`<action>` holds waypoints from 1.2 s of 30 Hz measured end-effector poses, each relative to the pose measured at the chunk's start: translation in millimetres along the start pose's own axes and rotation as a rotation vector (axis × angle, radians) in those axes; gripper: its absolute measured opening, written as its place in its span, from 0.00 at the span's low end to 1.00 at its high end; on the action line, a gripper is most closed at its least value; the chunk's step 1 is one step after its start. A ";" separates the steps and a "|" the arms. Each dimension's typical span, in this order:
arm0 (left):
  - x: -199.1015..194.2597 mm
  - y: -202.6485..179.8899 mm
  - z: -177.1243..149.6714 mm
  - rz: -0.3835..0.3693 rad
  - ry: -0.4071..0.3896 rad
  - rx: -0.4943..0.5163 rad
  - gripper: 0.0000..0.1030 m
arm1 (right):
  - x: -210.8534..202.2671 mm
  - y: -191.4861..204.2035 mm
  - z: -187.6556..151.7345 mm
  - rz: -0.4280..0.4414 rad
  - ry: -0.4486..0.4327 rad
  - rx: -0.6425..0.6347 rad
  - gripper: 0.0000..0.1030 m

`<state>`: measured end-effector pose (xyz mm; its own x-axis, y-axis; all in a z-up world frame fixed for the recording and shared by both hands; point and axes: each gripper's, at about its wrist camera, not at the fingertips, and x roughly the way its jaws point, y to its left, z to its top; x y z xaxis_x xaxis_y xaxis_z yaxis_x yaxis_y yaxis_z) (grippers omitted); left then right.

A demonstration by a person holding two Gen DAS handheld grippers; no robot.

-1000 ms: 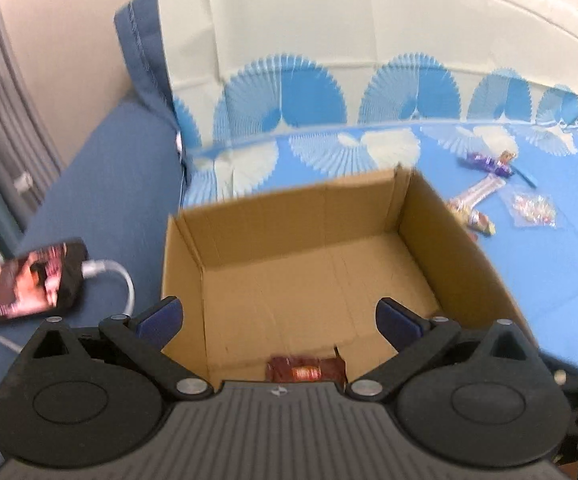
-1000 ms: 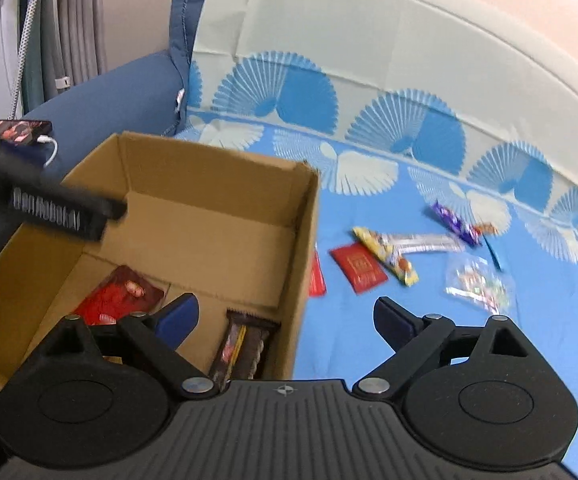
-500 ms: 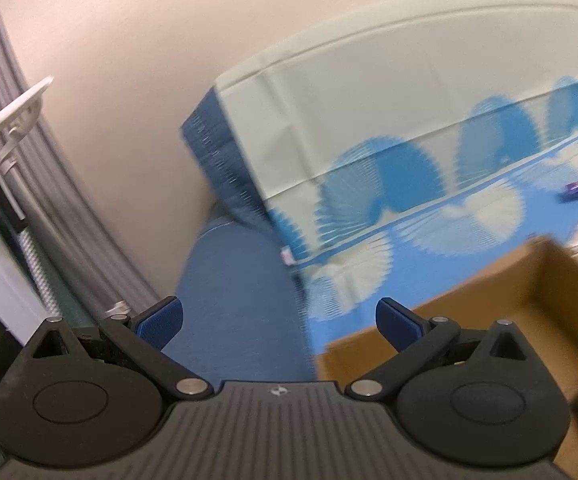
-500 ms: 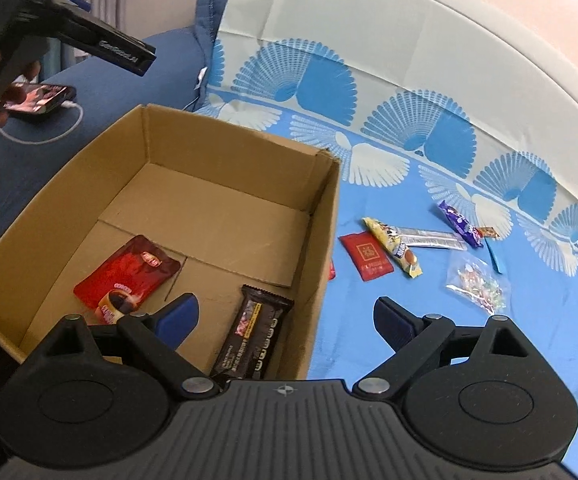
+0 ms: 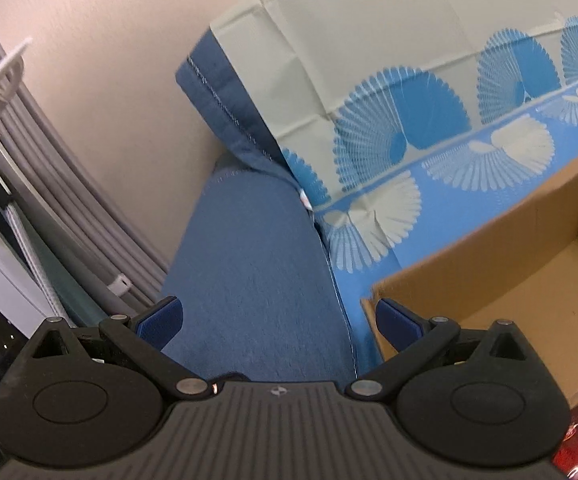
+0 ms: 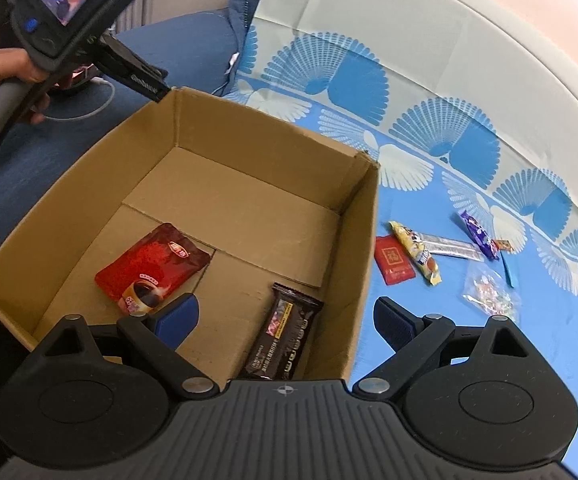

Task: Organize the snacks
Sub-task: 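Move both tools back from the box toward the remaining snacks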

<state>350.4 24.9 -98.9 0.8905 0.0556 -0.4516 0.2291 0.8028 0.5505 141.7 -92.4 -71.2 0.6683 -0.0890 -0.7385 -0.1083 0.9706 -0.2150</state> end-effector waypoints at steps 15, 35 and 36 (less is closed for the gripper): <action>-79.3 2.5 42.2 -0.072 -0.088 -0.102 1.00 | -31.0 -13.6 -2.7 -0.003 -0.075 0.042 0.92; -151.4 -188.6 160.1 -0.500 0.154 -0.200 1.00 | -40.2 -223.5 -95.2 -0.212 -0.126 0.399 0.96; -141.5 -204.3 168.9 -0.526 0.190 -0.196 1.00 | -30.7 -239.6 -100.0 -0.204 -0.113 0.426 0.96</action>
<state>244.0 -247.3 -28.9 0.5869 -0.2887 -0.7565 0.5277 0.8449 0.0870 73.5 -344.6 -61.0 0.7229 -0.2849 -0.6295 0.3286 0.9432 -0.0495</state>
